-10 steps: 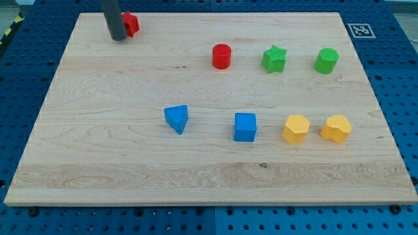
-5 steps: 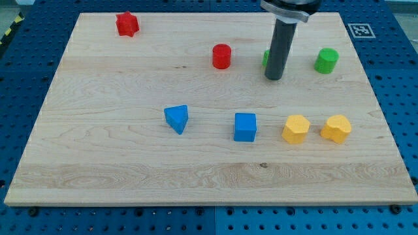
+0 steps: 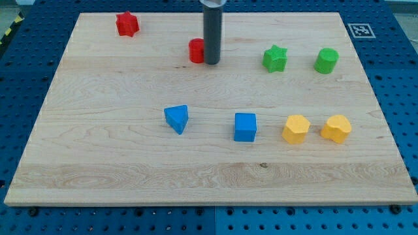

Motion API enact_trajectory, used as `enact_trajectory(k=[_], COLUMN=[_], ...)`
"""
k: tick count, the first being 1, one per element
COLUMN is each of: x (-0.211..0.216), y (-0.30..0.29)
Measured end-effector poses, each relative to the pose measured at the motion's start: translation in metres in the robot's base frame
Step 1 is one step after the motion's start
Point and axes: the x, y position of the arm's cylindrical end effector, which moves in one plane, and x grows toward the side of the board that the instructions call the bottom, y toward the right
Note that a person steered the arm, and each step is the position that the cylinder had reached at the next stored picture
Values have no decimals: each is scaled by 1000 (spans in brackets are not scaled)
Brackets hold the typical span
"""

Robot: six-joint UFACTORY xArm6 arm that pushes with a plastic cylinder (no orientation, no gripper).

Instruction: Move the red circle closer to the red star

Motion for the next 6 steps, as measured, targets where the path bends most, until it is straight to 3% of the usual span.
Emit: enact_trajectory(k=[4,6], x=[-27,-33], y=[-103,-110])
